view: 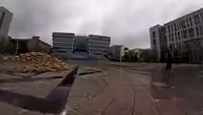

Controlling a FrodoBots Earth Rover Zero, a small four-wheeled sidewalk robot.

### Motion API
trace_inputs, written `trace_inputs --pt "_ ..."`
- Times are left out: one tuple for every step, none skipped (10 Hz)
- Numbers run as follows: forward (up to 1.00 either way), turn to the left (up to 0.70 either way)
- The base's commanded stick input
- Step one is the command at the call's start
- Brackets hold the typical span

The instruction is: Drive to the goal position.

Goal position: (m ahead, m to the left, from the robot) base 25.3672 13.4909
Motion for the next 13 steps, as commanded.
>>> trace_inputs --pt "1.00 0.00" --pt "1.00 0.00" --pt "1.00 0.00" --pt "1.00 0.00" --pt "1.00 0.00" --pt "1.00 0.00" --pt "1.00 0.00" --pt "1.00 0.00" --pt "1.00 0.00" --pt "1.00 0.00" --pt "1.00 0.00" --pt "1.00 0.00" --pt "1.00 0.00"
